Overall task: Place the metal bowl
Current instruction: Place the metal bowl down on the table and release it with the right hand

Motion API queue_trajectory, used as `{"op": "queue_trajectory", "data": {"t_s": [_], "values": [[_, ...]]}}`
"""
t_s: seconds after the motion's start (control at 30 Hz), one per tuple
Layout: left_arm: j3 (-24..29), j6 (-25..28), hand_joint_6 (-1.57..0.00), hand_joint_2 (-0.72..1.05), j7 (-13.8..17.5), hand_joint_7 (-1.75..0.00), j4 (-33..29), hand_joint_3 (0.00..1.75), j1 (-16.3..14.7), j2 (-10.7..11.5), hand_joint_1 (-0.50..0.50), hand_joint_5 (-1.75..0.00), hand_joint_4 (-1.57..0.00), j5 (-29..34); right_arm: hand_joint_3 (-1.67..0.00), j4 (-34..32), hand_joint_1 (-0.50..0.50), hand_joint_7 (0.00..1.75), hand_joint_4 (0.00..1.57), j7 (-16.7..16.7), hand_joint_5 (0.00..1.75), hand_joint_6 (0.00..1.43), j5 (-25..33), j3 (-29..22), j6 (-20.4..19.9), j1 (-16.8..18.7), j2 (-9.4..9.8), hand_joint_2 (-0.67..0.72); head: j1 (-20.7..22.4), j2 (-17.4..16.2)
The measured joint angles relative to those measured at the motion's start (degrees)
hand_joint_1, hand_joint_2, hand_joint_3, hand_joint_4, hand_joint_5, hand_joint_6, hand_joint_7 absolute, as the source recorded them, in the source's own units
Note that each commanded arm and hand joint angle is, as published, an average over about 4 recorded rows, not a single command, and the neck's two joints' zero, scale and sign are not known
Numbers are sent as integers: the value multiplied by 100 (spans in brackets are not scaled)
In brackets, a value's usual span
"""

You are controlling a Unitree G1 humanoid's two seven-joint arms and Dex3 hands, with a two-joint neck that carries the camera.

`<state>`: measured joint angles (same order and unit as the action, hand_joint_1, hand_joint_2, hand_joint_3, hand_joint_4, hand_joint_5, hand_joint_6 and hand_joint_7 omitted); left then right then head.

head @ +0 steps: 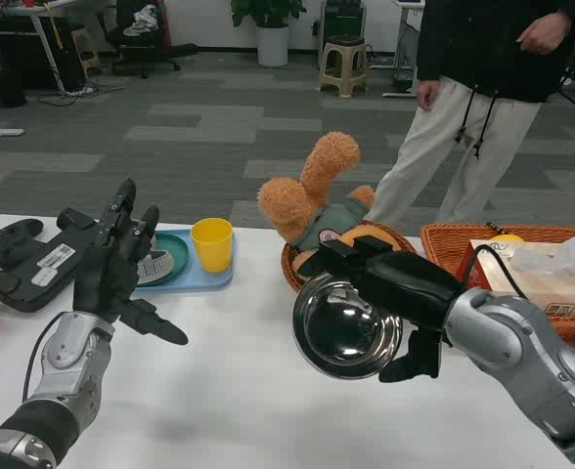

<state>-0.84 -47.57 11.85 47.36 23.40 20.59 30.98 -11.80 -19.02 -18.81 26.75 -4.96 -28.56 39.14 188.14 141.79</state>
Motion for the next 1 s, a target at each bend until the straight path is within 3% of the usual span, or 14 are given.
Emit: {"op": "queue_trajectory", "data": {"t_s": [0.23, 1.0], "values": [[32, -55, 0, -28, -1, 0, -122, 9, -147, 1, -50, 0, -15, 3, -159, 1, -46, 154, 17, 1, 155, 0, 116, 126, -1, -6, -36, -48, 60, 3], [74, -57, 0, -33, -2, 0, -229, 9, -204, 1, -50, 0, -15, 11, -159, 287, -46, 157, 19, 3, 155, 0, 107, 127, -67, -7, -109, -48, 38, -79]]}}
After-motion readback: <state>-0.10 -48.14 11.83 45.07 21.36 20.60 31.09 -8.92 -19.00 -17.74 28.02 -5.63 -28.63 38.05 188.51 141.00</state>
